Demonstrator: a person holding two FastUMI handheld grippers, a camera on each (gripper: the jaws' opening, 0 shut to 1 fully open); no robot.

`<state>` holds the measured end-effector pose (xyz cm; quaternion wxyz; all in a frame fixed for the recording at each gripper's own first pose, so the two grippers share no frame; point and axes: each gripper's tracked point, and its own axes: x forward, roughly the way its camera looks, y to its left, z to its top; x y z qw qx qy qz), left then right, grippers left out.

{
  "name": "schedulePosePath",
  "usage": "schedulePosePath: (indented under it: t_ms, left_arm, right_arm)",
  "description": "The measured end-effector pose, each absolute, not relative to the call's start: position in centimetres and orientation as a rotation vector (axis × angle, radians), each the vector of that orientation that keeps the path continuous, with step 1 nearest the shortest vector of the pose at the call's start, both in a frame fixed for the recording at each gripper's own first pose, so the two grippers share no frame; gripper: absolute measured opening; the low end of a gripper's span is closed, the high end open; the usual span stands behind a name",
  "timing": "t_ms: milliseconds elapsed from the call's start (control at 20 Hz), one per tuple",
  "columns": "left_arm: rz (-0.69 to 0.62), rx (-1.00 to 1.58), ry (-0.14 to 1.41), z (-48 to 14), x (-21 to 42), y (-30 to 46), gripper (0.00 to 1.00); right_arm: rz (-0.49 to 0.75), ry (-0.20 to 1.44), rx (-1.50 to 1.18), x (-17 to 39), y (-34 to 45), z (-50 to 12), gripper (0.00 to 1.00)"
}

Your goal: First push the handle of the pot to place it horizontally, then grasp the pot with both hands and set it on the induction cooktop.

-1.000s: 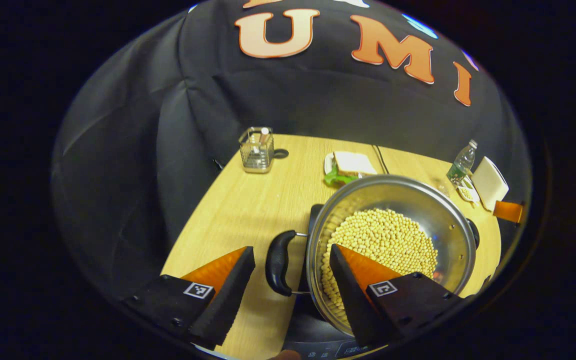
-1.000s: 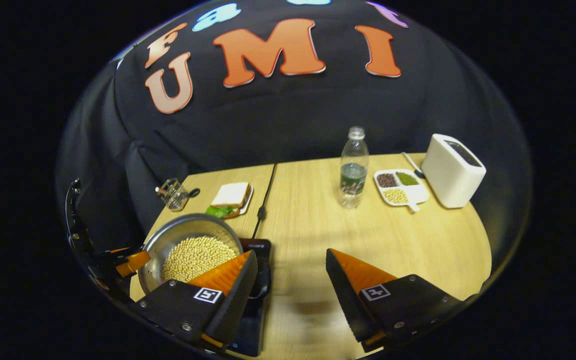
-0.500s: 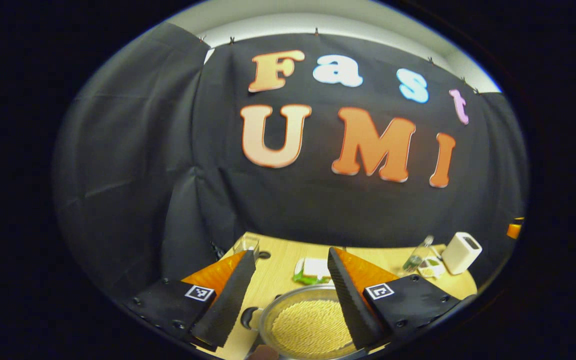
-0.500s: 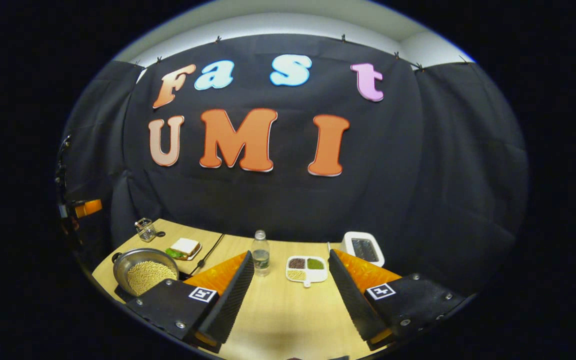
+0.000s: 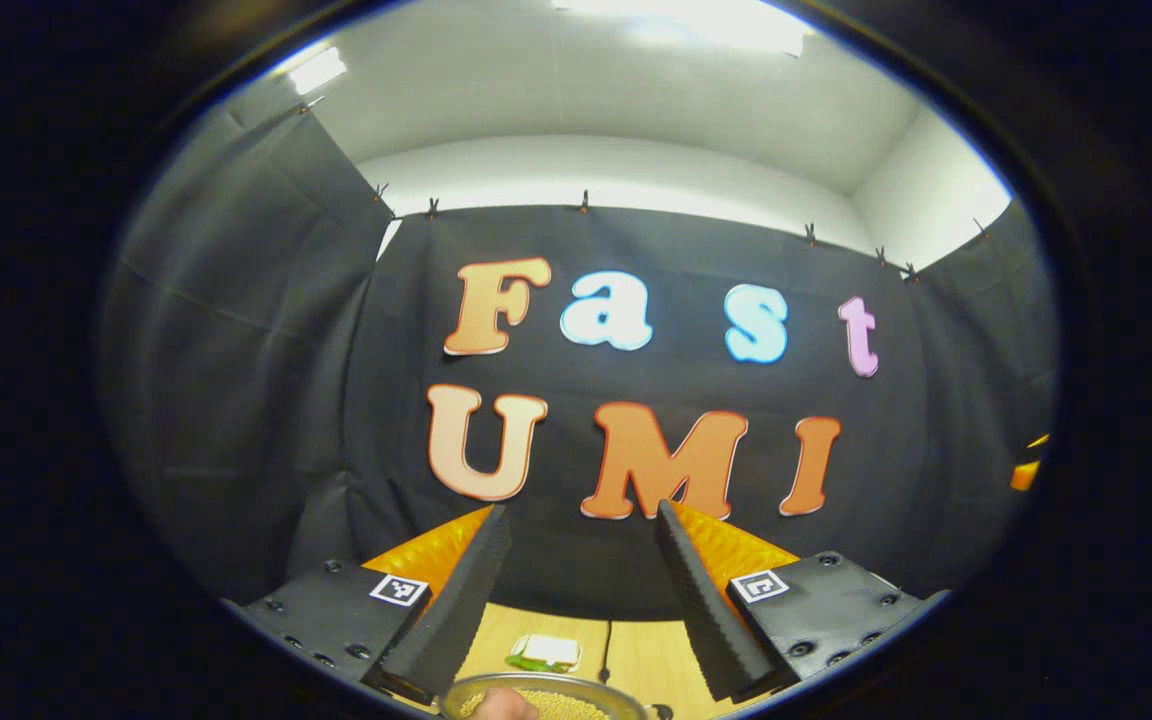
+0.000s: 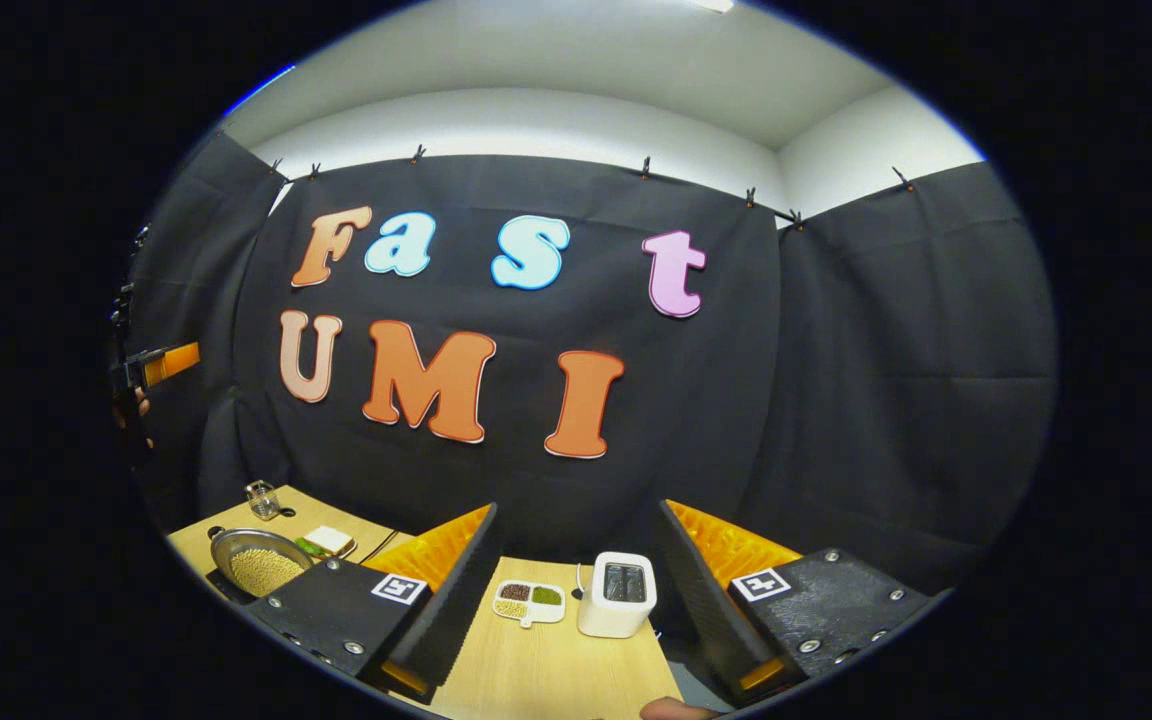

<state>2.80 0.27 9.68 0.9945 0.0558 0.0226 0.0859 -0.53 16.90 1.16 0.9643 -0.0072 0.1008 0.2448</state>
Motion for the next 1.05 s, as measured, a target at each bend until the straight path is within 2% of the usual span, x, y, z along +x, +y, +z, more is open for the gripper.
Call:
schedulePosePath:
  t_ms: [100, 150, 200, 250, 300, 350, 550, 650, 900, 950, 1050]
  left_arm:
    - [0.158, 0.112, -0.004, 12.9, 3.1, -1.0, 0.96]
    - [0.159, 0.108, -0.034, 14.4, 3.2, -1.1, 0.95]
    - [0.159, 0.104, -0.062, 15.4, 3.3, -1.4, 0.95]
    - [0.161, 0.098, -0.093, 16.6, 3.2, -1.3, 0.95]
    - [0.161, 0.100, -0.123, 17.5, 3.3, -1.2, 0.94]
    - [0.164, 0.105, -0.150, 18.4, 3.2, -1.1, 0.94]
    - [0.175, 0.118, -0.245, 22.4, 1.8, -0.9, 0.94]
    - [0.188, 0.118, -0.289, 24.3, 0.9, -0.2, 0.96]
    - [0.194, 0.125, -0.349, 26.2, 0.7, 0.4, 0.94]
    - [0.193, 0.127, -0.349, 26.1, 0.7, 0.4, 0.95]
    - [0.188, 0.124, -0.341, 25.7, 0.8, 0.3, 0.95]
  right_arm:
    - [0.513, 0.185, 0.002, -0.7, 16.3, 2.6, 0.98]
    - [0.518, 0.164, 0.015, -0.6, 16.0, 3.7, 0.95]
    - [0.518, 0.136, 0.018, -0.4, 15.8, 4.6, 0.97]
    - [0.514, 0.104, 0.014, -0.3, 15.4, 5.6, 0.93]
    - [0.509, 0.068, 0.006, -0.1, 15.1, 6.6, 0.98]
    - [0.505, 0.032, -0.001, -0.1, 14.9, 7.8, 0.93]
    - [0.509, -0.062, -0.004, -0.5, 15.5, 11.3, 0.97]
    - [0.519, -0.089, 0.002, -0.8, 16.1, 12.4, 0.95]
    - [0.537, -0.086, 0.023, 0.1, 15.8, 13.1, 0.95]
    - [0.533, -0.094, 0.021, 0.2, 15.4, 13.4, 0.92]
    - [0.534, -0.108, 0.026, 0.2, 15.3, 13.9, 0.97]
